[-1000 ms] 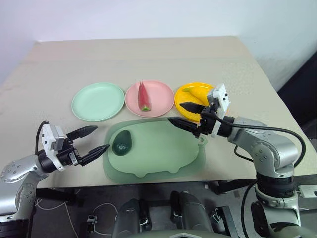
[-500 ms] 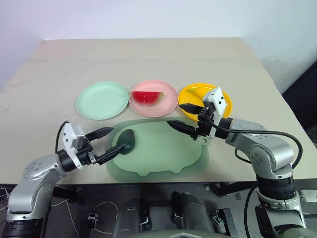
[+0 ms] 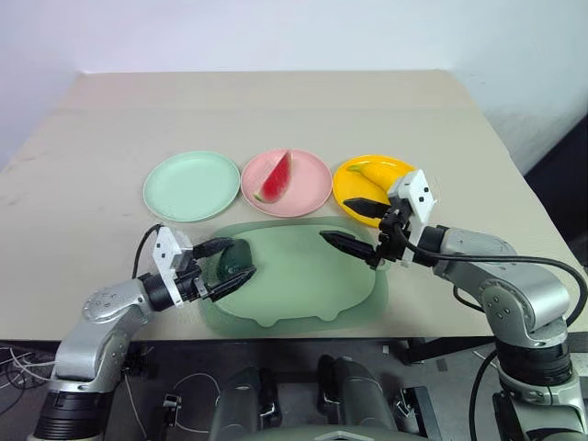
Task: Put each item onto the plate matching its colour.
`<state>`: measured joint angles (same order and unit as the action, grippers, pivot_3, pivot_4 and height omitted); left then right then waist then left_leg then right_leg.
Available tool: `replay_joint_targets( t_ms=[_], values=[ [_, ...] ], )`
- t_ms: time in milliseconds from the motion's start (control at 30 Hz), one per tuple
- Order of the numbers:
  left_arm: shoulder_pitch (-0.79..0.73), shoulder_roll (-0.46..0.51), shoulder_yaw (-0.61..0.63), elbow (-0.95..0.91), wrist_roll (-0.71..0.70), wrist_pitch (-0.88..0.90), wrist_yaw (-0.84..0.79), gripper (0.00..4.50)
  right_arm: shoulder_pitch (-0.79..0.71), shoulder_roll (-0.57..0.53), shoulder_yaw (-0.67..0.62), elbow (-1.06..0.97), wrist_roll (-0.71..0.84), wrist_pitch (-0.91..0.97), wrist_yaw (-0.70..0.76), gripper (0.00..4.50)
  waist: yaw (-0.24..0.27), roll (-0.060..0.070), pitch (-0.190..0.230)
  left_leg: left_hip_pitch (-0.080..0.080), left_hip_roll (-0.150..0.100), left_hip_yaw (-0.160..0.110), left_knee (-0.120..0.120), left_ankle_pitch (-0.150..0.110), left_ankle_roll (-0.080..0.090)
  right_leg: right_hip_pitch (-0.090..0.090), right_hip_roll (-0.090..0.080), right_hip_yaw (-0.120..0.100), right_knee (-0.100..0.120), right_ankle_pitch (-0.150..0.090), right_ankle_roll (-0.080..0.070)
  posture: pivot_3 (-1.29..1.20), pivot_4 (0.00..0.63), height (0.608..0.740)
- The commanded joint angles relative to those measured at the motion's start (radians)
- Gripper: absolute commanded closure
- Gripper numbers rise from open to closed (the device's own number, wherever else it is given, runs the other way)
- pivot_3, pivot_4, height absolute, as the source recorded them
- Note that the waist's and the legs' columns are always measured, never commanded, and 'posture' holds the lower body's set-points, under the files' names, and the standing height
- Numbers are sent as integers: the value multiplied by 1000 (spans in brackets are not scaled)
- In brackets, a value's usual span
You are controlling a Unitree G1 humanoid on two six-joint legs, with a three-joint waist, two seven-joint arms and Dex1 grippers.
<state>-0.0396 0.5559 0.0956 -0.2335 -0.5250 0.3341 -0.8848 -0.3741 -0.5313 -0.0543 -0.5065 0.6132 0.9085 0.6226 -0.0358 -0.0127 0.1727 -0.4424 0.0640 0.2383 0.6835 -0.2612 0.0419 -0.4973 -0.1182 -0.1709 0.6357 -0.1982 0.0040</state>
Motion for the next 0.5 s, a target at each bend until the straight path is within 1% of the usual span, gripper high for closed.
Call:
replay_joint_targets(
  t_ms=[33, 267, 367, 400, 433, 467, 500],
  values=[
    [-19, 1, -6, 5, 40, -23, 24, 0, -5, -18, -21, -47, 18, -2, -13, 24, 0, 0, 0, 0, 0, 0, 0, 0, 0, 0, 0, 0, 0, 0, 0, 0, 150, 696],
    [-34, -1, -28, 36, 93, -29, 38, 0, -5, -30, -19, -43, 16, -7, -28, 24, 0, 0, 0, 0, 0, 0, 0, 0, 0, 0, 0, 0, 0, 0, 0, 0, 150, 696],
    [-37, 6, -34, 38, 89, -21, 26, 584, -2, -31, -18, -43, 15, -9, -34, 0, 1, 0, 0, 0, 0, 0, 0, 0, 0, 0, 0, 0, 0, 0, 0, 0, 150, 696],
    [-41, 10, -35, 41, 90, -22, 20, 845, -2, -30, -16, -42, 12, -11, -37, 0, 1, 0, 0, 0, 0, 0, 0, 0, 0, 0, 0, 0, 0, 0, 0, 0, 150, 696],
    [-44, 13, -35, 44, 89, -19, 14, 1227, 0, -29, -15, -41, 8, -13, -41, 0, 1, 0, 0, 0, 0, 0, 0, 0, 0, 0, 0, 0, 0, 0, 0, 0, 150, 696],
    [-48, 15, -34, 46, 87, -19, 8, 1364, 1, -28, -14, -40, 5, -16, -44, 0, 1, 0, 0, 0, 0, 0, 0, 0, 0, 0, 0, 0, 0, 0, 0, 0, 150, 696],
    [-55, 18, -28, 46, 77, -14, 1, 1361, 1, -26, -11, -37, 2, -20, -47, 0, 1, 0, 0, 0, 0, 0, 0, 0, 0, 0, 0, 0, 0, 0, 0, 0, 150, 696]
  ],
)
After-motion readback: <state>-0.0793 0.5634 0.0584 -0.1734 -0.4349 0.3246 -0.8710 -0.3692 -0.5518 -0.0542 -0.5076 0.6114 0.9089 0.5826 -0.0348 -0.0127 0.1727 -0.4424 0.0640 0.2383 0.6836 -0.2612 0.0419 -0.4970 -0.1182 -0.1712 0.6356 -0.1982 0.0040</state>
